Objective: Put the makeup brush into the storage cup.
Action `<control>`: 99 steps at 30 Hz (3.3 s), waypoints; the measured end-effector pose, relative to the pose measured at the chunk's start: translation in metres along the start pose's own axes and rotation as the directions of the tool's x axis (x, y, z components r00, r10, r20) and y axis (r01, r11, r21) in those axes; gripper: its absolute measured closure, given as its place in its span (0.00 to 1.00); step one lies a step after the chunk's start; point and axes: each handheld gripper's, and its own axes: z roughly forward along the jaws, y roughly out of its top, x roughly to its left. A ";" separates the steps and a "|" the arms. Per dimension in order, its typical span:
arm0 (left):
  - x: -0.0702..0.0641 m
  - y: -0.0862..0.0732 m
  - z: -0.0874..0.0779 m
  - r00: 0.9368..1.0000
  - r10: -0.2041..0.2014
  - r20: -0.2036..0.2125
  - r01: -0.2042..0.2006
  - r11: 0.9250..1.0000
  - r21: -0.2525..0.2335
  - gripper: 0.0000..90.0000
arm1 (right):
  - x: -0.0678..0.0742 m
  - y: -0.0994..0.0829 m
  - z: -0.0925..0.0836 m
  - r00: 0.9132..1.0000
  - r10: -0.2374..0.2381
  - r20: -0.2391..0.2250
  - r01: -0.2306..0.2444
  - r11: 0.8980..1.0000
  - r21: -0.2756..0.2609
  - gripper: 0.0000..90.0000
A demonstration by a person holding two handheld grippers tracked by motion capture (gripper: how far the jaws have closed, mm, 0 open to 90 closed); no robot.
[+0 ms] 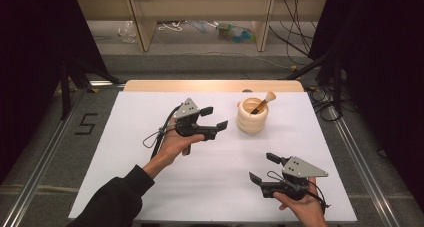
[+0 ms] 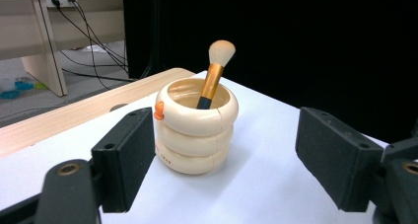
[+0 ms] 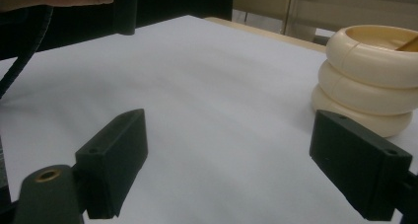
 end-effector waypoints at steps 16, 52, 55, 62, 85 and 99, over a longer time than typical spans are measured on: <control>-0.006 -0.015 -0.022 1.000 0.016 -0.003 -0.016 1.000 0.022 0.26 | 0.001 0.000 -0.001 1.000 0.003 -0.001 -0.003 1.000 0.004 0.17; -0.022 -0.053 -0.081 0.996 0.083 -0.012 -0.082 0.995 0.048 0.24 | 0.001 0.000 0.000 1.000 0.003 -0.003 -0.003 1.000 -0.009 0.17; -0.023 -0.057 -0.087 0.996 0.091 -0.013 -0.090 0.995 0.047 0.24 | 0.001 0.000 0.000 1.000 0.003 0.000 -0.003 1.000 -0.006 0.17; -0.027 -0.062 -0.099 0.993 0.113 -0.029 -0.112 0.992 0.052 0.24 | 0.001 0.001 -0.001 1.000 0.003 0.008 -0.003 1.000 0.004 0.17; -0.031 -0.077 -0.118 0.994 0.098 -0.055 -0.095 0.994 0.058 0.24 | 0.001 0.000 0.001 1.000 0.005 0.006 -0.005 1.000 -0.017 0.17; -0.031 -0.077 -0.117 0.995 0.091 -0.050 -0.088 0.994 0.059 0.24 | 0.001 0.000 0.001 1.000 0.005 0.007 -0.005 1.000 -0.011 0.17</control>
